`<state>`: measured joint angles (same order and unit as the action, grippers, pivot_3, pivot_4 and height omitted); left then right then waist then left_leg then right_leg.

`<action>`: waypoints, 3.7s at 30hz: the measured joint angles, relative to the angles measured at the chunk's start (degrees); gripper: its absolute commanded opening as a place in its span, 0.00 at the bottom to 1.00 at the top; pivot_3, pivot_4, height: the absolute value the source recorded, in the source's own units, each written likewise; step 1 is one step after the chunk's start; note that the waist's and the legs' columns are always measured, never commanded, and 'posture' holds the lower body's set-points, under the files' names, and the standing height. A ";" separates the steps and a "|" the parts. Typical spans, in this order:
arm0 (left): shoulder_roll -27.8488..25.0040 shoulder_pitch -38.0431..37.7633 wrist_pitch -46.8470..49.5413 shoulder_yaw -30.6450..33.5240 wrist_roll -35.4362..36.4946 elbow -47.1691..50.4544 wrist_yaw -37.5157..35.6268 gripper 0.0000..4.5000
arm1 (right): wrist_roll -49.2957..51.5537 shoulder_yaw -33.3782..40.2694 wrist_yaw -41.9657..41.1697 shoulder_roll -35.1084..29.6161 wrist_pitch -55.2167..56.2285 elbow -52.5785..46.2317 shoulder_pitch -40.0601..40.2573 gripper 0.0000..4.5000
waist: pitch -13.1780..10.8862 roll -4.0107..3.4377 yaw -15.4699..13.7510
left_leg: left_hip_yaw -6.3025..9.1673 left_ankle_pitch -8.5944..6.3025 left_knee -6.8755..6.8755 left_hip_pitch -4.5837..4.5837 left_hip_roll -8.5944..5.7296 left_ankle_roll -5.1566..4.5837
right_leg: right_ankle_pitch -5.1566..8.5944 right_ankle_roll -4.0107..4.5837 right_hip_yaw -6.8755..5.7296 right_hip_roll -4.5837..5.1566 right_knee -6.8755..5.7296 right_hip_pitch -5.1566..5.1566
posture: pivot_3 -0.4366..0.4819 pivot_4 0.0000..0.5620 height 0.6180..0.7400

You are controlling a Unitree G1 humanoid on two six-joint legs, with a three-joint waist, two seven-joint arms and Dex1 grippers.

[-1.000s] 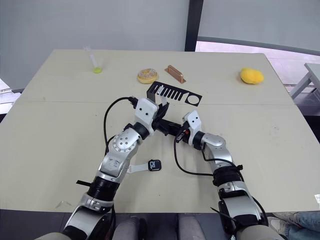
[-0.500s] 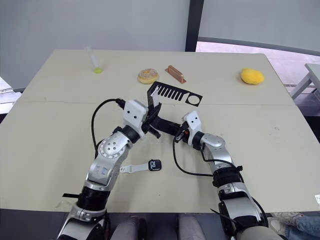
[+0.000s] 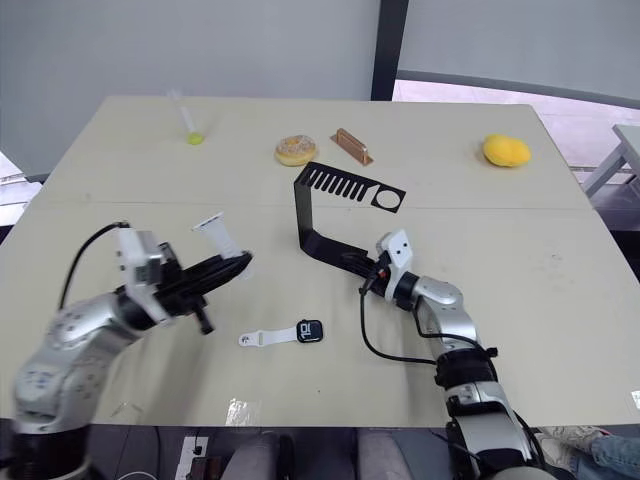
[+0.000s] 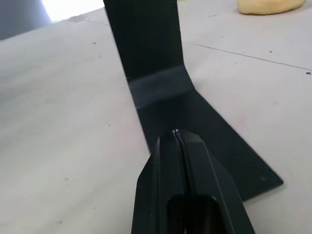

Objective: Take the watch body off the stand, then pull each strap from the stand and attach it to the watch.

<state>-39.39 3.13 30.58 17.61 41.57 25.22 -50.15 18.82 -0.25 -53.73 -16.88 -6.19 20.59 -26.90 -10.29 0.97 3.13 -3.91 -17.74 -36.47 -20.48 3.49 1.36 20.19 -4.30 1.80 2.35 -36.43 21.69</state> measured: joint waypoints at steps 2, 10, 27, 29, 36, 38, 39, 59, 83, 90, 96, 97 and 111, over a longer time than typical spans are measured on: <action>-4.12 -1.39 2.74 1.73 3.10 -1.42 -4.35 0.01 | 3.68 1.04 -1.88 -2.28 -3.30 -6.27 2.48 0.00 | -0.05 -0.07 0.01 | 0.00 0.01 0.20 -0.02 -0.04 -0.05 | 0.00 0.00 -0.01 0.05 0.15 0.05 | 0.48 0.27 1.00; -11.11 -0.53 14.56 0.49 11.37 -3.04 -9.95 0.00 | 26.55 9.09 0.66 -11.41 -28.60 -35.88 18.69 0.52 | -0.05 -0.09 -0.01 | 0.14 0.03 0.86 -0.22 -0.03 -0.01 | 0.06 0.11 -0.12 0.08 0.52 0.36 | 0.48 0.27 1.00; -0.90 18.06 34.43 -16.60 20.00 -7.68 -3.26 0.00 | 57.05 3.71 25.46 0.48 -42.75 -48.59 25.13 0.99 | -0.08 0.00 0.06 | 0.11 0.43 0.26 -0.72 -0.23 -0.10 | -0.05 -0.01 0.11 0.03 -0.30 0.91 | 0.48 0.27 1.00; 0.32 19.76 35.20 -17.24 19.97 -9.02 -3.07 0.00 | 57.01 2.46 25.73 1.05 -42.66 -48.48 24.34 0.99 | -0.08 0.00 0.05 | 0.12 0.43 0.27 -0.76 -0.23 -0.10 | -0.04 -0.01 0.11 0.02 -0.29 0.93 | 0.48 0.27 1.00; 3.10 21.42 35.79 -18.78 19.57 -10.41 -2.31 0.00 | 57.05 0.36 27.18 3.70 -42.49 -47.24 21.29 0.99 | -0.08 0.01 0.05 | 0.12 0.44 0.24 -0.78 -0.23 -0.08 | -0.04 -0.01 0.12 0.02 -0.34 0.97 | 0.48 0.27 1.00; 3.33 21.42 35.96 -18.81 19.48 -10.40 -2.06 0.00 | 56.95 -0.05 27.42 4.10 -42.42 -47.06 20.96 0.99 | -0.08 0.01 0.05 | 0.12 0.45 0.22 -0.78 -0.23 -0.08 | -0.04 -0.01 0.12 0.02 -0.37 0.97 | 0.48 0.27 1.00; 3.33 21.41 36.11 -18.81 19.35 -10.40 -2.01 0.00 | 56.76 -0.31 27.44 4.10 -42.42 -46.97 20.81 0.99 | -0.08 0.01 0.05 | 0.12 0.45 0.21 -0.77 -0.23 -0.08 | -0.04 -0.01 0.12 0.02 -0.39 0.97 | 0.48 0.27 1.00; 5.63 21.96 36.32 -19.81 18.48 -10.37 -1.69 0.00 | 55.48 -1.65 27.14 6.21 -41.11 -43.60 17.26 0.61 | -0.07 0.01 0.03 | 0.12 0.47 0.17 -0.78 -0.23 -0.06 | -0.04 -0.01 0.12 0.02 -0.45 0.98 | 0.48 0.27 1.00; 6.10 21.38 34.98 -19.91 16.57 -10.29 -1.64 0.00 | 54.30 -1.53 26.91 6.12 -40.08 -42.98 18.04 0.42 | -0.07 0.01 0.02 | 0.12 0.49 0.16 -0.78 -0.23 -0.03 | -0.04 -0.01 0.12 0.01 -0.47 0.98 | 0.48 0.27 1.00; 6.79 21.38 34.84 -20.06 16.28 -10.27 -1.47 0.00 | 54.34 -1.56 26.75 6.53 -40.07 -42.75 17.62 0.01 | -0.07 0.01 0.03 | 0.12 0.50 0.15 -0.78 -0.23 -0.02 | -0.04 -0.01 0.12 0.00 -0.48 0.98 | 0.48 0.27 1.00; 6.79 21.38 34.63 -20.06 16.21 -10.27 -1.47 0.00 | 54.58 -1.55 26.51 6.84 -40.08 -42.71 17.65 0.01 | -0.07 0.01 0.02 | 0.12 0.50 0.14 -0.78 -0.23 -0.02 | -0.04 -0.01 0.12 0.01 -0.49 0.98 | 0.48 0.27 1.00; 6.78 21.38 34.59 -20.06 16.21 -10.27 -1.47 0.00 | 54.58 -1.55 26.49 6.85 -40.08 -42.71 17.65 0.01 | -0.07 0.01 0.02 | 0.12 0.50 0.14 -0.78 -0.23 -0.02 | -0.04 -0.01 0.12 0.01 -0.49 0.98 | 0.48 0.27 1.00; 6.85 21.19 34.15 -20.50 15.92 -10.17 -1.47 0.00 | 54.94 -1.28 26.50 6.42 -40.02 -42.51 17.79 0.53 | -0.07 0.02 0.01 | 0.12 0.50 0.13 -0.78 -0.23 -0.01 | -0.04 -0.01 0.11 0.00 -0.50 0.98 | 0.48 0.27 1.00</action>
<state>-32.54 24.32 64.73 -2.89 57.48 15.05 -51.62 73.76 -1.53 -27.23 -10.46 -46.21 -21.92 -9.10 -10.36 0.99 3.14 -3.79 -17.24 -36.34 -21.25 3.26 1.35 20.15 -4.31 1.92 2.35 -36.93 22.67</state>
